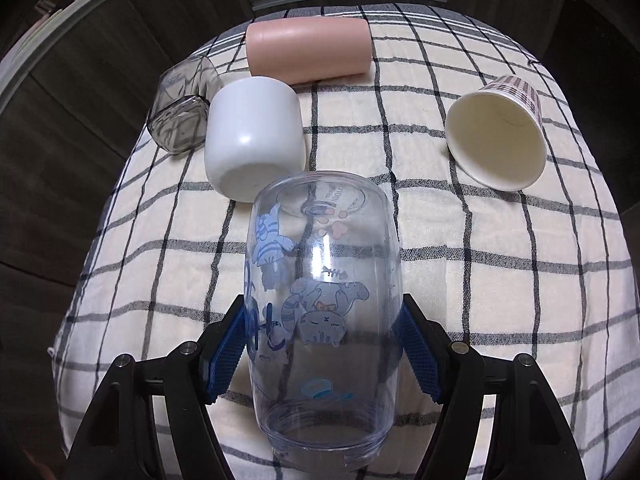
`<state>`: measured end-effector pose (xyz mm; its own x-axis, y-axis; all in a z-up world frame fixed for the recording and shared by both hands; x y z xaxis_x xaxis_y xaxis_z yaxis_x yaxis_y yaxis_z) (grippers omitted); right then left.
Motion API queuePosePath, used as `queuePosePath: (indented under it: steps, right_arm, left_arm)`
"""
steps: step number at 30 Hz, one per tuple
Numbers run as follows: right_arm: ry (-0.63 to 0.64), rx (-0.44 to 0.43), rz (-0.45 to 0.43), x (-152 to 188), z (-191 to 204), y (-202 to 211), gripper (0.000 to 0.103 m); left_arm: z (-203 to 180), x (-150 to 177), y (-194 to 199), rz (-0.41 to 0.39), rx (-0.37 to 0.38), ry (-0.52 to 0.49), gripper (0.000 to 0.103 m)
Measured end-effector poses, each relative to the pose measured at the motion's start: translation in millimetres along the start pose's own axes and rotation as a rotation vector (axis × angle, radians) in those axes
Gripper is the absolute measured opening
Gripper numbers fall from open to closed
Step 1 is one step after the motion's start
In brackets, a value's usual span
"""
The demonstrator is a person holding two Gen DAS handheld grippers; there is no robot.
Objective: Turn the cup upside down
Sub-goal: 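Grasp the clear cup with the left gripper while the right gripper releases it, then rotate the clear cup in the left gripper so its base faces up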
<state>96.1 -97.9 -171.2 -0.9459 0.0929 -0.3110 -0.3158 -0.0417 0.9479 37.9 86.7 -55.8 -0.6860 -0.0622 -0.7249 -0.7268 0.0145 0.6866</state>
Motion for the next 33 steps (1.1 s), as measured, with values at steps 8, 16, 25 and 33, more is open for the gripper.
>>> queuePosePath:
  steps: [8, 16, 25, 33]
  right_arm:
    - [-0.004, -0.017, -0.006, -3, -2, 2, 0.083]
    - [-0.024, -0.042, -0.088, -6, -17, 34, 0.087]
    - [-0.075, 0.062, -0.201, -11, -77, 96, 0.087]
    - [-0.170, 0.141, -0.206, -37, -142, 115, 0.088]
  left_arm:
    - [-2, 0, -1, 0.009, 0.001, -0.002, 0.103]
    - [-16, -6, 1, 0.027, 0.030, -0.007, 0.103]
    - [-76, -9, -47, 0.295, 0.167, 0.012, 0.103]
    - [-150, -9, -111, 0.704, 0.282, 0.023, 0.103]
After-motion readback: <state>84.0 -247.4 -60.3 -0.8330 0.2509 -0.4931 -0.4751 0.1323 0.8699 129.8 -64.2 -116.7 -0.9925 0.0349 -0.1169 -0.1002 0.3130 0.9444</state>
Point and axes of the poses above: each gripper's, at about its wrist camera, not at the fingertips, and y roughly against the way its jaws point, z to its left, x to its underside, the point moved 5 cm from there along -y, roughly the way its jaws point, and after that the axes turned 6 degrees about x, right-handed, at the moved point
